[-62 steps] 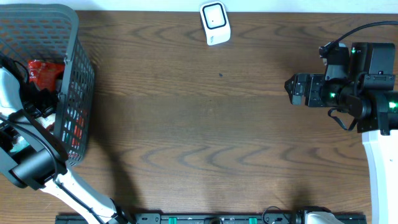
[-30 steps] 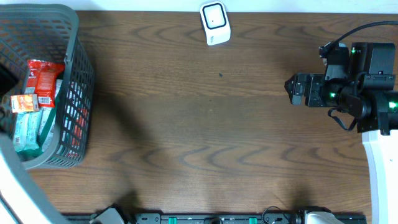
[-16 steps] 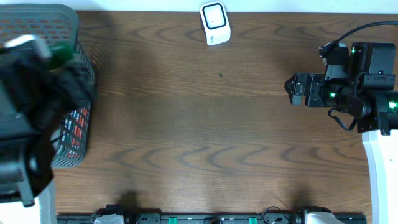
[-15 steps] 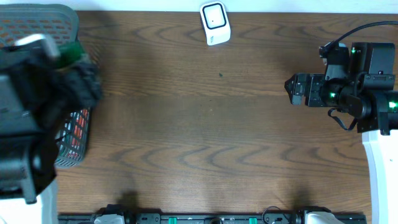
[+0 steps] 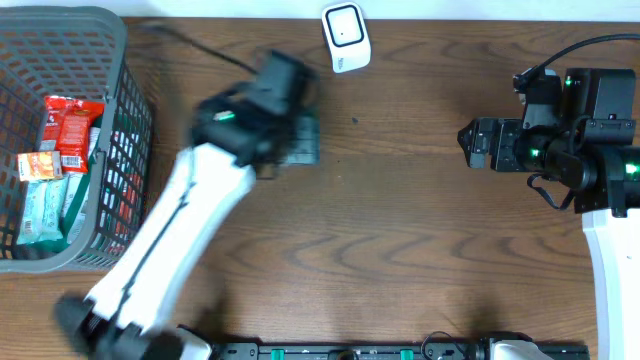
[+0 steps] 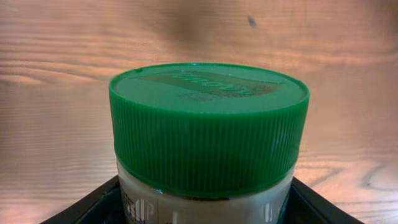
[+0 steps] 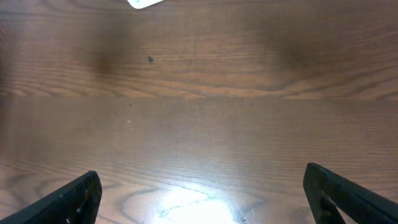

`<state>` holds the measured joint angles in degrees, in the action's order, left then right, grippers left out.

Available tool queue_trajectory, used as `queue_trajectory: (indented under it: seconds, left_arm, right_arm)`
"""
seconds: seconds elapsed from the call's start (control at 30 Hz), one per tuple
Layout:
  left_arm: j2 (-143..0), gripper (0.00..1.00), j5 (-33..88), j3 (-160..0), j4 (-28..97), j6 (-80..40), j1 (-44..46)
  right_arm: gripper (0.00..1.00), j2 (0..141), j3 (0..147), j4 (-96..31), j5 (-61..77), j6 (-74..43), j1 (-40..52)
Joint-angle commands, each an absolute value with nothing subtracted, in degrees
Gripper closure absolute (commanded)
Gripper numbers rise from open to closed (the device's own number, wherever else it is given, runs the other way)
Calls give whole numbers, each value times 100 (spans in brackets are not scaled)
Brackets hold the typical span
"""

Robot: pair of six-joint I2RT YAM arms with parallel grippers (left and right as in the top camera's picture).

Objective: Scan the item barcode
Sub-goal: 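Carry the jar with the left gripper and set it on the table centre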

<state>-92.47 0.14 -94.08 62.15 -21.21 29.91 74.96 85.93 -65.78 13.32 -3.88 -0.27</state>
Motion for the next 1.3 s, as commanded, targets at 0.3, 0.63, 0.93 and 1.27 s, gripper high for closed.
queue_trajectory:
  seconds: [0.3, 0.63, 0.93, 1.27]
  left_arm:
    - [-11511, 39, -93, -9406, 5227, -2624, 4226]
    - [-12151, 39, -49, -9406, 4930, -2886, 4263]
    - [-12151, 38, -49, -9395, 4934, -2882, 4322]
    - [-12151, 28, -49, -9356, 4932, -2882, 4372]
  right_arm:
    - [1, 7491, 8713, -6582, 1372, -401, 80]
    - [1, 7491, 8713, -6582, 1374, -401, 80]
    - [1, 7491, 8713, -6582, 1372, -401, 80]
    - [1, 7491, 8713, -6582, 1372, -401, 80]
